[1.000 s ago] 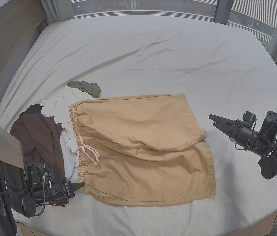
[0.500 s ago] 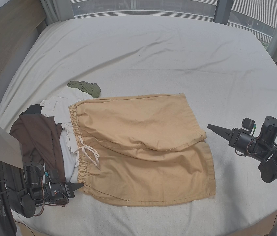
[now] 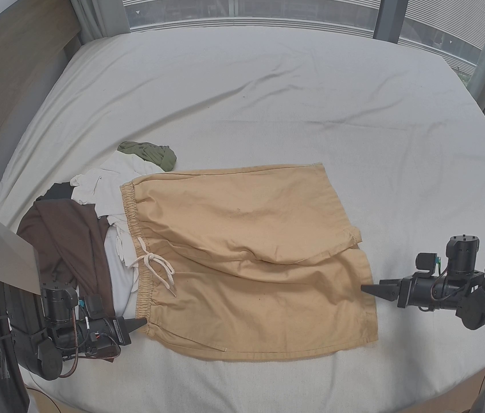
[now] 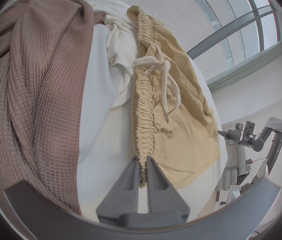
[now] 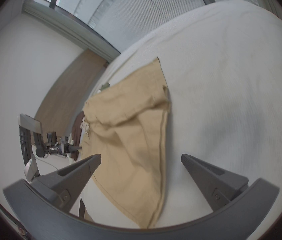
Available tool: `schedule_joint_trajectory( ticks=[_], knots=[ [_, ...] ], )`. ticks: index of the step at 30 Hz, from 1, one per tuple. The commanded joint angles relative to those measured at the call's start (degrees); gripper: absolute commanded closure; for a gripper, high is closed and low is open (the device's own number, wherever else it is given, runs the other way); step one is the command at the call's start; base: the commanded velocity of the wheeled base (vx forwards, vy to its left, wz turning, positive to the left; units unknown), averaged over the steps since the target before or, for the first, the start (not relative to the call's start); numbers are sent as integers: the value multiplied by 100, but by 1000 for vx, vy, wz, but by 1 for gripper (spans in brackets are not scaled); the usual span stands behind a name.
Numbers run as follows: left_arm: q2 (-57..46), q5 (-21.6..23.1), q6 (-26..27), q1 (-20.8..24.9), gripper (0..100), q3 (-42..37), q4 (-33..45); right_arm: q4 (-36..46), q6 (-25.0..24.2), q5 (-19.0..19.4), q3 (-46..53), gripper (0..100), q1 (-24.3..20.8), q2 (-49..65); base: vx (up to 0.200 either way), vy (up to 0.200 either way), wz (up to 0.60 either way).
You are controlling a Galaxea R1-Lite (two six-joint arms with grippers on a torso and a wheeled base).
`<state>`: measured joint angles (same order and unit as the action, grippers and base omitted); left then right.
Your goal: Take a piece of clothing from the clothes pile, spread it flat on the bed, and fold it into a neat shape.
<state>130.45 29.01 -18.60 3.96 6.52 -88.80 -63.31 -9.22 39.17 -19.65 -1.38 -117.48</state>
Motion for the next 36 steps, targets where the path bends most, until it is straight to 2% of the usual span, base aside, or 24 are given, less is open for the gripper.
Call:
schedule_joint_trajectory(
  ticks=[1, 6, 9, 17, 25, 36],
  knots=[
    [7, 8, -3, 8, 100, 7, -6, 776, 368, 3, 67, 0, 190, 375, 0, 0, 0],
    [15, 8, -3, 8, 100, 25, -6, 2024, 790, 3, 5, 0, 190, 683, 0, 0, 0],
    [-2, 8, -3, 8, 100, 16, -6, 2384, 878, 3, -48, 0, 164, 727, 0, 0, 0],
    [-2, 8, -3, 8, 100, 25, -6, 2428, 878, 12, -56, 0, 67, 656, 0, 0, 0],
    [-2, 8, -3, 8, 100, 25, -6, 2419, 851, -50, -39, 0, -214, 287, 0, 0, 0],
    [-11, 8, -3, -1, 100, 33, -6, 2402, 834, -85, -39, 0, -310, 138, 0, 0, 0]
  ],
)
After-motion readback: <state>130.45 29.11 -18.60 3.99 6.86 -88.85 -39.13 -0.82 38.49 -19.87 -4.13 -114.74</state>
